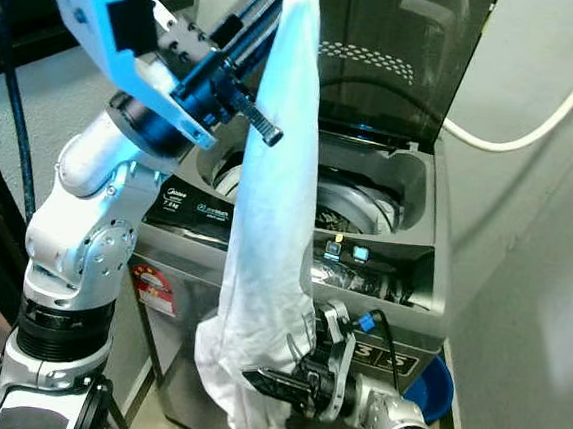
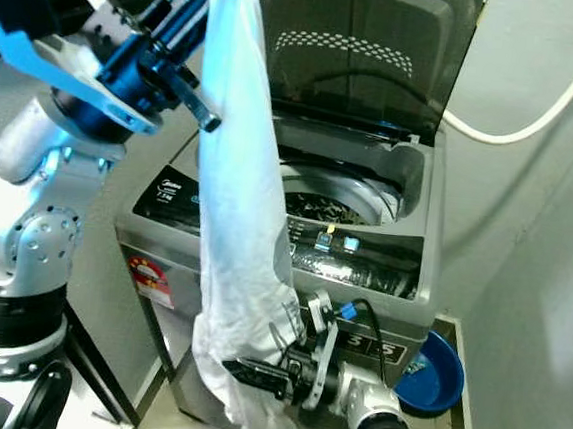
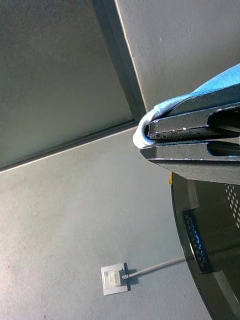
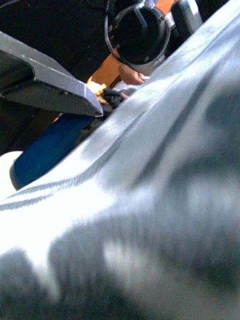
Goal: Clothes washing
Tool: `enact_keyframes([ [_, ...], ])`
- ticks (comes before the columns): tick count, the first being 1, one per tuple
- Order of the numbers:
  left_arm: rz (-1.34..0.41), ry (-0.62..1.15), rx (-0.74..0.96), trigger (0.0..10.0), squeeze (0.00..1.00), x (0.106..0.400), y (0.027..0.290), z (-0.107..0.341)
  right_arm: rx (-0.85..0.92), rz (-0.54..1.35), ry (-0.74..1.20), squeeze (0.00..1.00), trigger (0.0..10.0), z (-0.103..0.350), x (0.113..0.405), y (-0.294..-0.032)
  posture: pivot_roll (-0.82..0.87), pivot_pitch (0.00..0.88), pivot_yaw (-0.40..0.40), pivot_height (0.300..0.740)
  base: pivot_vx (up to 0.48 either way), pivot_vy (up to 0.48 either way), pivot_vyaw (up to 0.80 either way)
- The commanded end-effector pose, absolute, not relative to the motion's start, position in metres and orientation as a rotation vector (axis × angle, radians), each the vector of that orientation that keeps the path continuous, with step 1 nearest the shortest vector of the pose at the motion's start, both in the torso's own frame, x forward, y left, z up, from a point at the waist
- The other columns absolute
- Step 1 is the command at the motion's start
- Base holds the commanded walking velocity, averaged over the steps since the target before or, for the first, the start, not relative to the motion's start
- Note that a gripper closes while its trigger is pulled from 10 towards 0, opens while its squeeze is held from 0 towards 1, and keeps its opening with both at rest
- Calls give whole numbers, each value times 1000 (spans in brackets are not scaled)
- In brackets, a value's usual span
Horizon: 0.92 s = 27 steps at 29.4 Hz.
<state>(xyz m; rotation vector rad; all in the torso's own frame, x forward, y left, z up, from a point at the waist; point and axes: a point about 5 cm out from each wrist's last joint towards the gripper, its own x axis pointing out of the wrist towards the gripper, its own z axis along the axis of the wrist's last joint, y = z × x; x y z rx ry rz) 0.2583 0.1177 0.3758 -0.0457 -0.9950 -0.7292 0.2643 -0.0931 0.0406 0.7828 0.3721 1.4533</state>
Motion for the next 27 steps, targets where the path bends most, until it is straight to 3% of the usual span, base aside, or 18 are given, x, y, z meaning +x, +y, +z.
enact_keyframes([
  [1, -716, -1031, -37, 10000, 0, 256, 122, 382, 782, 1472, 338, 0, 10000, 48, 269, -90, 16, 0, -23, 740, 0, 0, 0],
  [2, -710, -1038, -40, 10000, 0, 255, 124, 382, 810, 1491, 278, 0, 4549, 60, 275, -85, 15, 0, -22, 740, 0, 0, 0],
  [3, -710, -1038, -40, 10000, 0, 255, 124, 382, 810, 1491, 278, 0, 4549, 60, 275, -85, 15, 0, -22, 740, 0, 0, 0],
  [4, -706, -1041, -42, 10000, 0, 254, 125, 383, 830, 1517, 241, 0, 0, 68, 277, -83, 15, 0, -21, 740, 0, 0, 0],
  [18, -654, -1078, -42, 10000, 0, 252, 133, 386, 914, 1652, 0, 0, 0, 125, 283, -79, 14, 0, -18, 740, 0, 0, 0],
  [27, -607, -1096, -34, 10000, 0, 252, 139, 388, 833, 1613, -129, 0, 0, 158, 295, -71, 14, 0, -20, 740, 0, 0, 0],
])
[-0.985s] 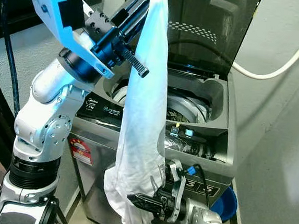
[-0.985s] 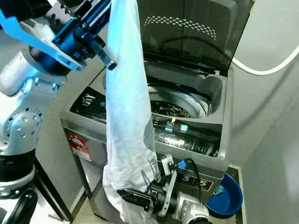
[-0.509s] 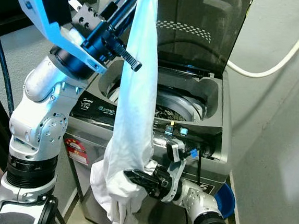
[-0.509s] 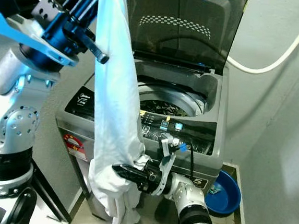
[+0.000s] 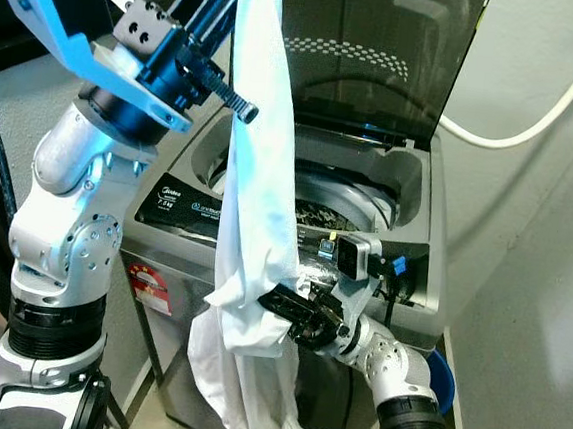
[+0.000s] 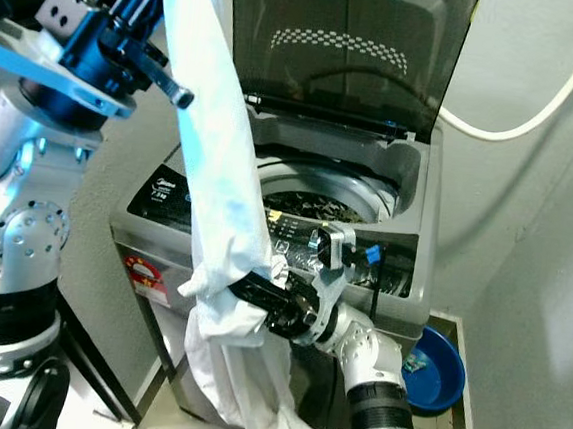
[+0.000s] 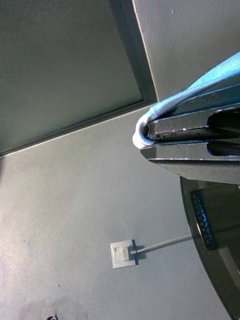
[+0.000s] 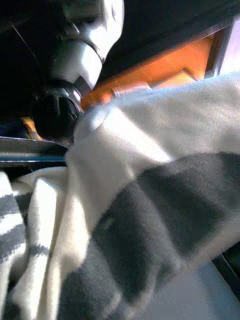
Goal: Clothes washing
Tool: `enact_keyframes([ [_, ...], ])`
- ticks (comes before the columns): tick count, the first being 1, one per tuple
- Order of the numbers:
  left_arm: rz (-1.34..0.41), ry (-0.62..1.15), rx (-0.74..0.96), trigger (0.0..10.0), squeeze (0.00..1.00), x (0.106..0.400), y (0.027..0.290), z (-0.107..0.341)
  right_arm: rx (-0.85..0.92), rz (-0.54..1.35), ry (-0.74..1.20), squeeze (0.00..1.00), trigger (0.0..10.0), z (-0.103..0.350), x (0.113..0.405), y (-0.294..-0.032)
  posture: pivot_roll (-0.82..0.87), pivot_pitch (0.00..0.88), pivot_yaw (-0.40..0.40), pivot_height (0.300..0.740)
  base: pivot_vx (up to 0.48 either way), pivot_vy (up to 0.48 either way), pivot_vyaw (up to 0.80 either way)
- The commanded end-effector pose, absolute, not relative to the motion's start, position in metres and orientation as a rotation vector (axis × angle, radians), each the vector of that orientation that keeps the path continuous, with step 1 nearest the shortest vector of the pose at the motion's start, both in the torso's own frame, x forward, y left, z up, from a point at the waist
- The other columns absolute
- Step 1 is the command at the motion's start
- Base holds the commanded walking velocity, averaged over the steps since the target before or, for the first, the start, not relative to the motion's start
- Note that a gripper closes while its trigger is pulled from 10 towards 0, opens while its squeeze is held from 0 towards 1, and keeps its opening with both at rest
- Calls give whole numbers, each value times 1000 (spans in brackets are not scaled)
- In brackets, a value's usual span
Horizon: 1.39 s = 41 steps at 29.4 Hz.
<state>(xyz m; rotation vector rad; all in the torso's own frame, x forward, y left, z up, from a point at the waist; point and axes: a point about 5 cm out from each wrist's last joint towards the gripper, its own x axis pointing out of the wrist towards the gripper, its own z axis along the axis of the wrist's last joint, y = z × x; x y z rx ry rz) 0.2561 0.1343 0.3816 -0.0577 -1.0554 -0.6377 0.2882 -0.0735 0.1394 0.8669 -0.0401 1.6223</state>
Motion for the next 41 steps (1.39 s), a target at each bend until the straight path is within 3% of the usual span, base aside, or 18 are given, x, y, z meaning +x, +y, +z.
enact_keyframes([
  [1, -607, -1096, -34, 10000, 0, 252, 139, 388, 833, 1613, -129, 0, 0, 158, 295, -71, 14, 0, -20, 740, 0, 0, 0],
  [5, -581, -1102, -25, 10000, 0, 252, 142, 388, 801, 1549, -193, 0, 0, 173, 305, -68, 16, 0, -23, 740, 0, 0, 0],
  [9, -405, -1108, 72, 10000, 0, 253, 159, 390, 695, 1150, -373, 0, 0, 252, 365, -62, 32, 0, -50, 740, 0, 0, 0],
  [18, -225, -1108, 227, 10000, 0, 272, 165, 419, 613, 989, -458, 0, 0, 302, 383, -57, 49, 0, -74, 740, 0, 0, 0],
  [21, -215, -1112, 227, 10000, 0, 272, 166, 419, 592, 936, -481, 0, 0, 315, 387, -56, 48, 0, -77, 740, 0, 0, 0],
  [26, -189, -1086, 228, 10000, 0, 278, 166, 411, 518, 674, -548, 0, 0, 353, 402, -66, 49, 0, -85, 740, 0, 0, 0],
  [33, -133, -966, 277, 10000, 0, 297, 171, 390, 372, 520, -575, 0, 0, 365, 406, -79, 53, 0, -89, 740, 0, 0, 0],
  [34, -119, -918, 287, 10000, 384, 304, 173, 380, 340, 496, -578, 0, 0, 366, 407, -82, 54, 0, -90, 740, 0, 0, 0],
  [35, -109, -863, 288, 10000, 1000, 311, 175, 367, 298, 472, -580, 0, 0, 366, 407, -84, 54, 0, -90, 740, 0, 0, 0],
  [41, -53, -654, 337, 10000, 1000, 334, 181, 315, 139, 353, -562, 0, 0, 361, 411, -97, 48, 0, -83, 740, 0, 0, 0],
])
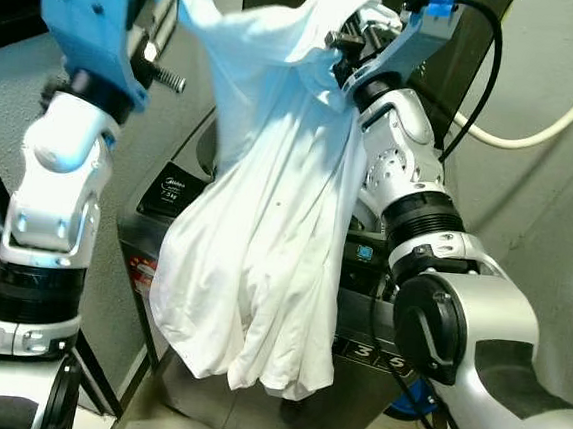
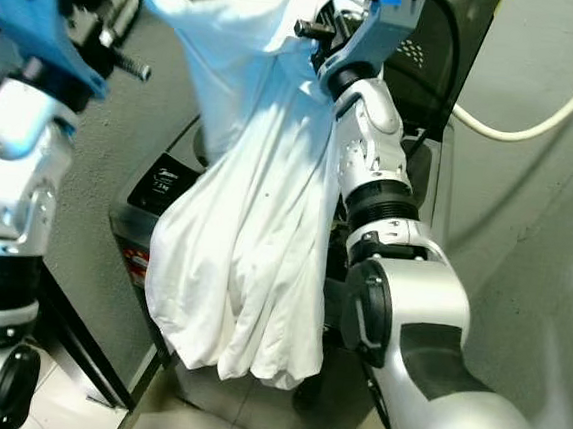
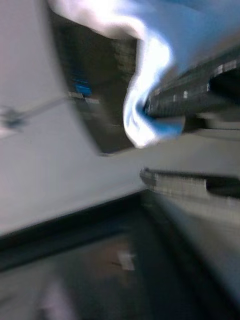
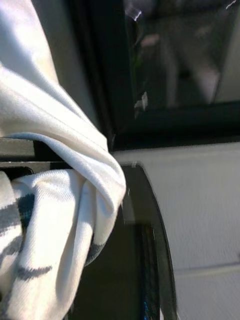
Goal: Clothes washing
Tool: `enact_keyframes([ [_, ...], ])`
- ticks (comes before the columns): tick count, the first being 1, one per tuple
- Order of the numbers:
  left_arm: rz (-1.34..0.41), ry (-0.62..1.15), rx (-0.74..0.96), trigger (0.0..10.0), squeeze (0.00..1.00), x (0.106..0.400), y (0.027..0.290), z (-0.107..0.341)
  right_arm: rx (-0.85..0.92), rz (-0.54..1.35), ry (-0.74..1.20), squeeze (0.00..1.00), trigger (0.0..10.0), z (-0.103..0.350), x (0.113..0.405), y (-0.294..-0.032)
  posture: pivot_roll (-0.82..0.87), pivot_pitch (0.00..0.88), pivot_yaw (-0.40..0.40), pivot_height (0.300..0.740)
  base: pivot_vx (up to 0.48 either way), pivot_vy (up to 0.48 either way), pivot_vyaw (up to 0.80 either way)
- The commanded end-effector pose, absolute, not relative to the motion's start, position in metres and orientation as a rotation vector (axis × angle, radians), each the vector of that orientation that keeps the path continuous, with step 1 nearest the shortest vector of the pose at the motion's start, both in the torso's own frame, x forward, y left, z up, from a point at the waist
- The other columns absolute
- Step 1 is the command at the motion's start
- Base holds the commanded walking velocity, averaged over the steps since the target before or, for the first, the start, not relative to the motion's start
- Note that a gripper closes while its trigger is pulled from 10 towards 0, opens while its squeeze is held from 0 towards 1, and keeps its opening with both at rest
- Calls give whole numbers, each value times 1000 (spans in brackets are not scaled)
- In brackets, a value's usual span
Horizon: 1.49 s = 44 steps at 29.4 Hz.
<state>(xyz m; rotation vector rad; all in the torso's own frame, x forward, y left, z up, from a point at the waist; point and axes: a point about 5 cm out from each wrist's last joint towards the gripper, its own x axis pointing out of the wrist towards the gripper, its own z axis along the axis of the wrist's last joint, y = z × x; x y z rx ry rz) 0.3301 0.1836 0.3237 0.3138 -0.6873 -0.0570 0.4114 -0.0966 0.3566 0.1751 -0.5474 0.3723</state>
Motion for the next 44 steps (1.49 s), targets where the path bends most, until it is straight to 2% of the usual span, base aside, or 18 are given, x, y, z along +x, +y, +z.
enact_keyframes([
  [1, -53, -654, 337, 10000, 1000, 334, 181, 315, 139, 353, -562, 0, 0, 361, 411, -97, 48, 0, -83, 740, 0, 0, 0],
  [5, -112, -557, 405, 10000, 1000, 336, 174, 285, 65, 297, -547, 0, 0, 358, 414, -103, 49, 0, -84, 740, 0, 0, 0],
  [6, -192, -506, 426, 10000, 537, 333, 165, 268, 39, 267, -539, 0, 0, 357, 415, -107, 49, 0, -84, 740, 0, 0, 0],
  [7, -192, -506, 426, 10000, 537, 333, 165, 268, 39, 267, -539, 0, 0, 357, 415, -107, 49, 0, -84, 740, 0, 0, 0],
  [8, -268, -466, 442, 10000, 0, 328, 156, 253, 17, 246, -532, 0, 0, 356, 416, -109, 54, 0, -87, 740, 0, 0, 0],
  [13, -396, -397, 430, 10000, 0, 319, 143, 228, -4, 234, -521, 0, 0, 356, 417, -108, 54, 0, -87, 740, 0, 0, 0],
  [15, -495, -266, 433, 10000, 0, 311, 130, 188, -19, 269, -513, 0, 0, 355, 417, -97, 62, 0, -92, 740, 0, 0, 0],
  [16, -495, -266, 433, 10000, 0, 311, 130, 188, -19, 269, -513, 0, 0, 355, 417, -97, 62, 0, -92, 740, 0, 0, 0],
  [18, -509, -155, 453, 10000, 0, 307, 123, 148, -16, 308, -510, 0, 0, 353, 415, -85, 71, 0, -100, 740, 0, 0, 0],
  [20, -504, -126, 454, 10000, 0, 305, 121, 137, -10, 320, -509, 0, 0, 351, 415, -81, 71, 0, -100, 740, 0, 0, 0],
  [28, -457, -95, 446, 10000, 0, 305, 122, 125, 13, 338, -518, 0, 0, 352, 414, -77, 60, 0, -97, 740, 0, 0, 0],
  [29, -432, -99, 446, 549, 0, 307, 125, 126, 23, 341, -524, 0, 0, 354, 414, -78, 60, 0, -97, 740, 0, 0, 0],
  [30, -432, -99, 446, 549, 0, 307, 125, 126, 23, 341, -524, 0, 0, 354, 414, -78, 60, 0, -97, 740, 0, 0, 0],
  [31, -408, -108, 444, 0, 0, 309, 128, 128, 27, 342, -529, 0, 0, 356, 414, -78, 56, 0, -95, 740, 0, 0, 0],
  [41, -318, -221, 423, 0, 0, 320, 139, 153, 33, 356, -531, 0, 0, 354, 413, -77, 52, 0, -93, 740, 0, 0, 0],
  [44, -273, -302, 346, 0, 0, 325, 142, 175, 34, 366, -527, 0, 0, 352, 413, -76, 49, 0, -93, 740, 0, 0, 0],
])
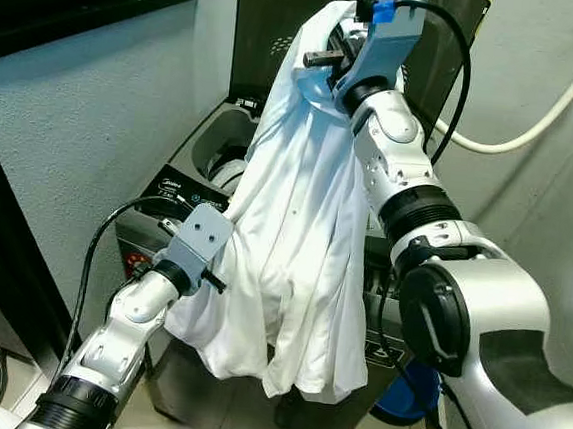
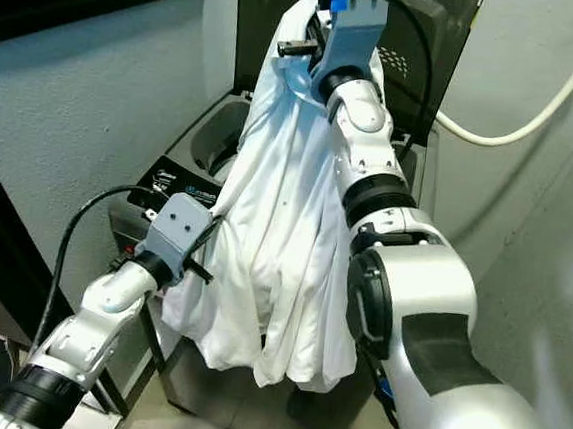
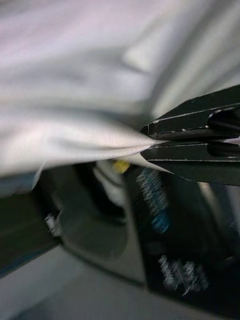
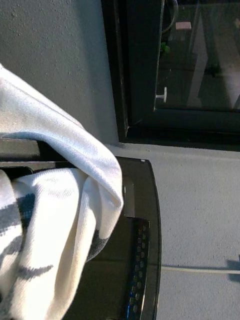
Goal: Clothes washing
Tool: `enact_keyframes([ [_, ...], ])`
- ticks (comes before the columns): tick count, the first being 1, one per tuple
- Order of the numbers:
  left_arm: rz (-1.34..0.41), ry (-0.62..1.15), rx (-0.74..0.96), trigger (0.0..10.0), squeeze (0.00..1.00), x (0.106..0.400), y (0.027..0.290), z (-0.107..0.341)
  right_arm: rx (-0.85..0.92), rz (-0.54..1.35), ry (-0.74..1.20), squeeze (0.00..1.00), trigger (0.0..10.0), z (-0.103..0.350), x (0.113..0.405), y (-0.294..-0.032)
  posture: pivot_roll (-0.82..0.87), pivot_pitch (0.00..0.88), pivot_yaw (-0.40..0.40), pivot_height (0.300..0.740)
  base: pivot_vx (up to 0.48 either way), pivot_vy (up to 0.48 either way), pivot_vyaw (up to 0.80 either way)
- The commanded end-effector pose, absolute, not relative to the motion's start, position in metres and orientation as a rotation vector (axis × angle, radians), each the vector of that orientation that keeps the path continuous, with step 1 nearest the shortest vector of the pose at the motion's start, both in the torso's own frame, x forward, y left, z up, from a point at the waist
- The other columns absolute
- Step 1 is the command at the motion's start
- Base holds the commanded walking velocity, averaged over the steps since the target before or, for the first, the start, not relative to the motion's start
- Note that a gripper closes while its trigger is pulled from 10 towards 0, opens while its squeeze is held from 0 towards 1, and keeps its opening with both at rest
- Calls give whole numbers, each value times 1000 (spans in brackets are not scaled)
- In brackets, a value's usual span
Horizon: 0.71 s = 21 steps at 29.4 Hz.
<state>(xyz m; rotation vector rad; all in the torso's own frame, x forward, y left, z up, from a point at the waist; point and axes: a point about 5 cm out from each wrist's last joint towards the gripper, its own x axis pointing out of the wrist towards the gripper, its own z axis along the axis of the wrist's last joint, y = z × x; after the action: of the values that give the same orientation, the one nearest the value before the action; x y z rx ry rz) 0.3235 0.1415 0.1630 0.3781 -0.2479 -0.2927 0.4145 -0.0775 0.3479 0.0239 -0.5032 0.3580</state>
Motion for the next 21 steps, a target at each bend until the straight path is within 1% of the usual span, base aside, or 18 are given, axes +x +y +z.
enact_keyframes([
  [1, -273, -302, 346, 0, 0, 325, 142, 175, 34, 366, -527, 0, 0, 352, 413, -76, 49, 0, -93, 740, 0, 0, 0],
  [2, -249, -427, 214, 0, 0, 326, 144, 211, 38, 375, -524, 0, 0, 349, 413, -75, 48, 0, -93, 740, 0, 0, 0],
  [3, -249, -427, 214, 0, 0, 326, 144, 211, 38, 375, -524, 0, 0, 349, 413, -75, 48, 0, -93, 740, 0, 0, 0],
  [5, -250, -530, 141, 0, 0, 325, 145, 241, 44, 382, -520, 0, 0, 346, 413, -74, 45, 0, -88, 740, 0, 0, 0],
  [6, -250, -530, 141, 0, 0, 325, 145, 241, 44, 382, -520, 0, 0, 346, 413, -74, 45, 0, -88, 740, 0, 0, 0],
  [7, -248, -627, 116, 0, 0, 324, 148, 271, 49, 384, -514, 0, 0, 342, 413, -74, 45, 0, -88, 740, 0, 0, 0],
  [8, -248, -627, 116, 0, 0, 324, 148, 271, 49, 384, -514, 0, 0, 342, 413, -74, 45, 0, -88, 740, 0, 0, 0],
  [10, -232, -744, 89, 0, 0, 323, 157, 310, 51, 385, -505, 0, 0, 337, 414, -74, 40, 0, -86, 740, 0, 0, 0],
  [11, -232, -744, 89, 0, 0, 323, 157, 310, 51, 385, -505, 0, 0, 337, 414, -74, 40, 0, -86, 740, 0, 0, 0],
  [13, -159, -904, 130, 0, 0, 321, 177, 368, 47, 384, -484, 0, 0, 328, 414, -74, 36, 0, -84, 740, 0, 0, 0],
  [14, -124, -957, 152, 0, 0, 318, 185, 388, 45, 383, -477, 0, 0, 325, 414, -74, 36, 0, -84, 740, 0, 0, 0],
  [16, 18, -1068, 266, 0, 0, 310, 210, 434, 41, 384, -454, 0, 0, 316, 415, -74, 28, 0, -79, 740, 0, 0, 0],
  [18, 18, -1068, 266, 0, 0, 310, 210, 434, 41, 384, -454, 0, 0, 316, 415, -74, 28, 0, -79, 740, 0, 0, 0],
  [19, 153, -1127, 347, 0, 0, 303, 231, 465, 33, 384, -436, 0, 0, 309, 415, -72, 20, 0, -72, 740, 0, 0, 0],
  [20, 153, -1127, 347, 0, 0, 303, 231, 465, 33, 384, -436, 0, 0, 309, 415, -72, 20, 0, -72, 740, 0, 0, 0],
  [21, 225, -1129, 389, 0, 0, 302, 242, 476, 20, 385, -423, 0, 0, 304, 415, -71, 18, 0, -68, 740, 0, 0, 0],
])
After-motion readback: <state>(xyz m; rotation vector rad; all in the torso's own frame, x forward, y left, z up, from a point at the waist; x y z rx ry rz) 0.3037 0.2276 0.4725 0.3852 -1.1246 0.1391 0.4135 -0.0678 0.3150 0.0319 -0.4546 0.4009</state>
